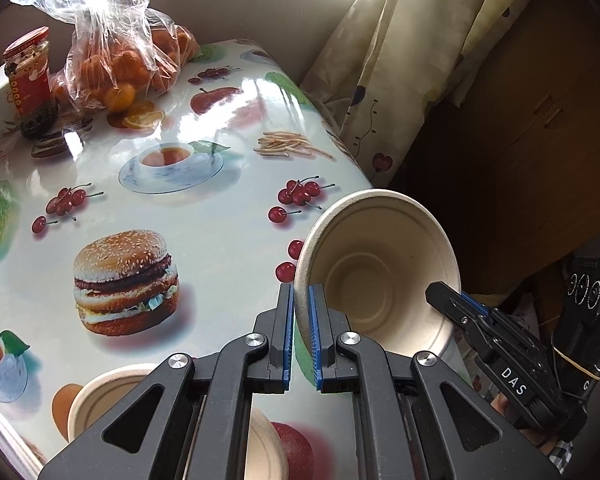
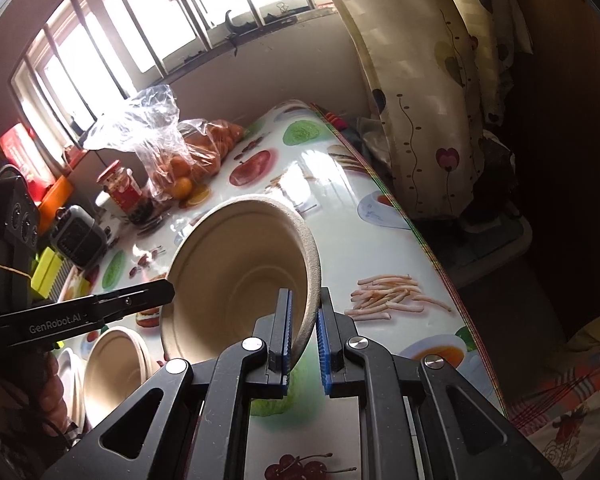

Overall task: Organize plates and bowls
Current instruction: 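Lift both held beige bowls and carry them toward the bowl stack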

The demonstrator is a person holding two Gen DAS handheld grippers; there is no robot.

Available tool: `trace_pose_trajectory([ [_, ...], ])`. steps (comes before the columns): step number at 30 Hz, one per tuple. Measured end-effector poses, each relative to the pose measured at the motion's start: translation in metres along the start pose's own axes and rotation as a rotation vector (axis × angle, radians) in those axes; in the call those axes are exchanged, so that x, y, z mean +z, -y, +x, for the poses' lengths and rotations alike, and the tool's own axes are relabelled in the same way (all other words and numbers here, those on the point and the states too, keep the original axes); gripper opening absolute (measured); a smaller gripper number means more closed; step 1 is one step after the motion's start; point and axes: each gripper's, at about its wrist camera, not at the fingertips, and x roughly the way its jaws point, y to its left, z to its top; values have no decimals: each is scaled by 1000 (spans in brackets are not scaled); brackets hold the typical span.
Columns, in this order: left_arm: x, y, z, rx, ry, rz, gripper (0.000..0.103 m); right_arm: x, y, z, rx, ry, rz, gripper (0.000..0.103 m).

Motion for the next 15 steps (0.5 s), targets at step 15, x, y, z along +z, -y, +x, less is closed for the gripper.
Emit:
trace_pose_trajectory([
  [15,-18,-20,-42,15,55,-30,8,-11,-40,-17,41,16,-51,11],
])
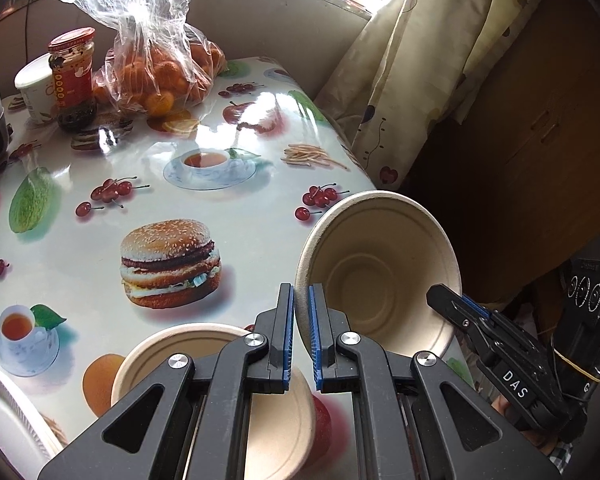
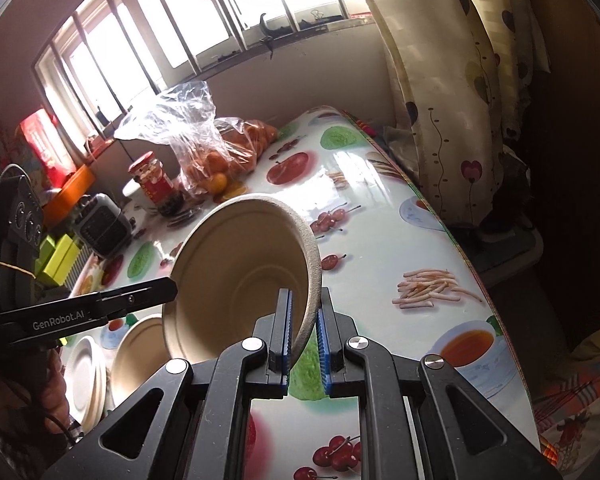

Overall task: Organize plates and bowls
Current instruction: 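Lift both held beige bowls and carry them toward the bowl stack, then lower the held bowls into the bowl stack and open both grippers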

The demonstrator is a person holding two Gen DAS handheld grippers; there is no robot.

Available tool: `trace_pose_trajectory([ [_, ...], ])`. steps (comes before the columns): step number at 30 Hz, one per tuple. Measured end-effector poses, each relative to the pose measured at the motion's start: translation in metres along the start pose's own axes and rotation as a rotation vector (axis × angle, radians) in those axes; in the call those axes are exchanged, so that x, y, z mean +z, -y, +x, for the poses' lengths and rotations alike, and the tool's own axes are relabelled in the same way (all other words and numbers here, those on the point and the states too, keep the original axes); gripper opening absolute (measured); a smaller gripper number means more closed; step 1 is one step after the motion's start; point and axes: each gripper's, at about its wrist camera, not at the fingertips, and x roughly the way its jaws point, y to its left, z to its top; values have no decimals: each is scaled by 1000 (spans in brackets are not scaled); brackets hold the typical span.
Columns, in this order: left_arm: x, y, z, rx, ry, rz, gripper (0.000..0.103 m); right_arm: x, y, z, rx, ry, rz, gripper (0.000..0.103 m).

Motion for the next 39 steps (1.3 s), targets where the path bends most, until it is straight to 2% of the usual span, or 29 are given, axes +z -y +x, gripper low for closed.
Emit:
trace_pose_trajectory([
  [17,-17,-31,-38,18,44,-41,8,-13,-42,-2,57,-10,-44,11],
  [39,-50,-77,-69,53,58,-129,8,-43,-85,12,128,-73,-75,12],
])
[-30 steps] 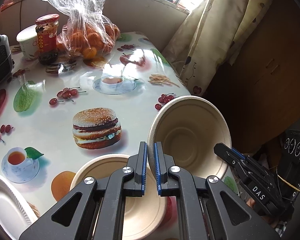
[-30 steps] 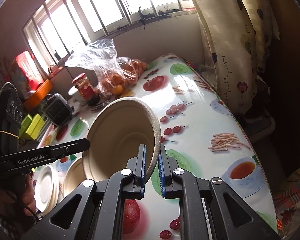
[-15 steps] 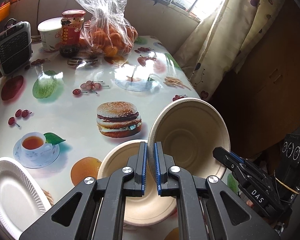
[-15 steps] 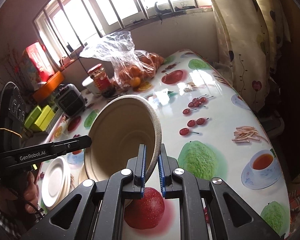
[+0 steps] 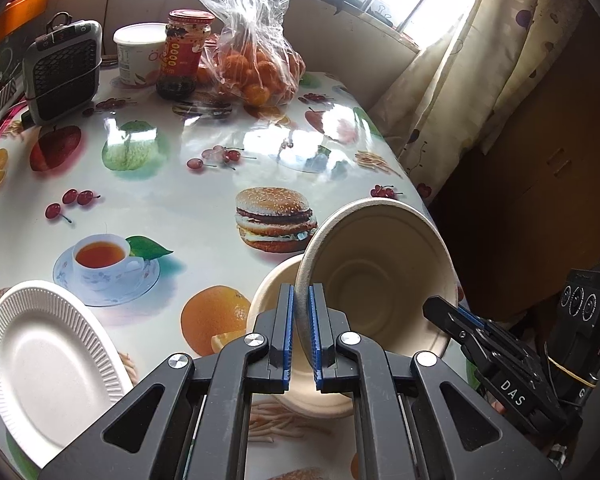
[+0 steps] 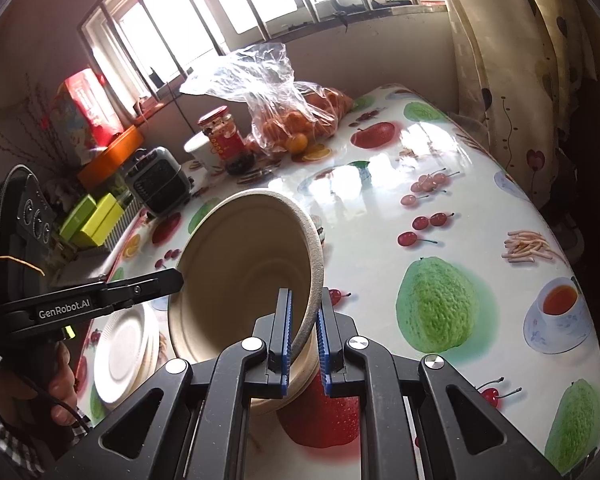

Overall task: Organize plates and bowls
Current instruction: 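Lower the held bowls into the bowl stack and open both grippers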

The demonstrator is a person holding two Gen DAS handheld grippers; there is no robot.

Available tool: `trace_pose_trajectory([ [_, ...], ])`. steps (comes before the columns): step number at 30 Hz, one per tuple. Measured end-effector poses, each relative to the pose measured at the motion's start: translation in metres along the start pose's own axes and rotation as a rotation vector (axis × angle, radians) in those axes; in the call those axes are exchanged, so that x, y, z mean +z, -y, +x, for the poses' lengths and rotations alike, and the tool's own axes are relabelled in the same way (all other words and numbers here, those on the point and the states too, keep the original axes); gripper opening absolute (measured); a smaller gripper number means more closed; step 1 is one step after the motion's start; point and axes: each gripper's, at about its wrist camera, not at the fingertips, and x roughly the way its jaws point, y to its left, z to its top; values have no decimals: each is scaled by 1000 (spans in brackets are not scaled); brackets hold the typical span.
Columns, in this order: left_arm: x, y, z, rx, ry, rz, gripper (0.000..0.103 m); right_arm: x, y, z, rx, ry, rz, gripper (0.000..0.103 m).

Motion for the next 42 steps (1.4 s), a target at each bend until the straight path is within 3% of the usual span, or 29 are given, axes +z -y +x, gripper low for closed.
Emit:
trace_pose_trajectory([
  [14,-19,-25,6,23,-40,-56,8,-16,-13,20,4,-63,-15,12],
  [42,-22,-27,16,23,-66,-61,8,-21,-19,27,-85,-57,-90,13],
])
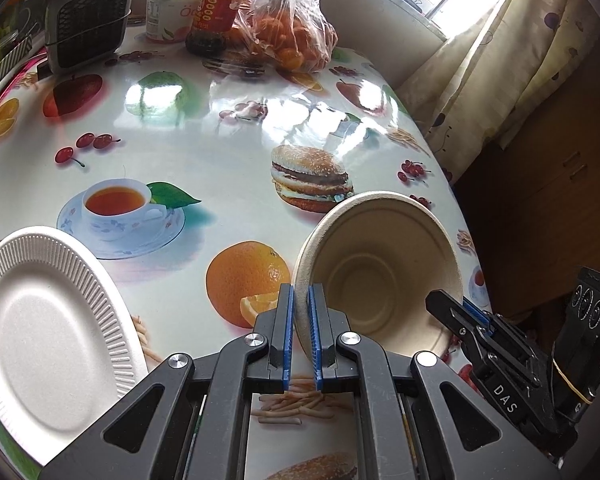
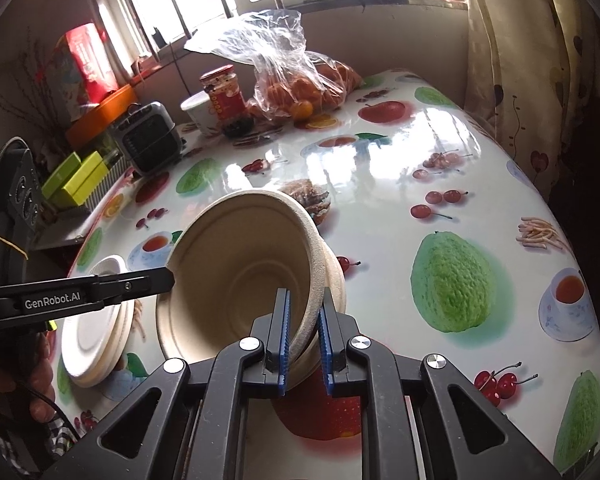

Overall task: Organize plates and bowls
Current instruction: 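Lower the held bowls into the bowl stack and open both grippers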

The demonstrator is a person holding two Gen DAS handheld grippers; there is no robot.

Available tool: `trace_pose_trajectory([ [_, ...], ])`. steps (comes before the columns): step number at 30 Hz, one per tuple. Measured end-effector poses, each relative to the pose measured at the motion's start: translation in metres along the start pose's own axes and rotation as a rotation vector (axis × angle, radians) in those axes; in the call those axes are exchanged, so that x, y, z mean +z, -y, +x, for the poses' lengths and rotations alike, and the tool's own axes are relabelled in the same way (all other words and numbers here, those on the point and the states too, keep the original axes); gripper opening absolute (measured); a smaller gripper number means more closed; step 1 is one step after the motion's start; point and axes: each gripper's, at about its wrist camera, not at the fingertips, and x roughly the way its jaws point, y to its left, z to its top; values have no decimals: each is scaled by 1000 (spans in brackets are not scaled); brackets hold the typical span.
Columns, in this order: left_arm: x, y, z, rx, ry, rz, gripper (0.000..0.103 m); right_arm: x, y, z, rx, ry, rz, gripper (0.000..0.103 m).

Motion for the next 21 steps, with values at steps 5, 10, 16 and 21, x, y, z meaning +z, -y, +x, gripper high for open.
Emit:
trace_pose_trajectory([
  [5,0,1,0,-3,-1,-4,8,0,0,0,-2,0,-2,14],
  [10,-1,0,2,-5,-10,-3,8,1,-1,1,-10,4,-15,20],
  [16,-1,0,5,-4,-12,-3,8,0,-1,-1,-30,7,-22,26],
  [21,0,-1,6,-4,-13,-5,8,0,0,-1,-30,7,-23,26],
])
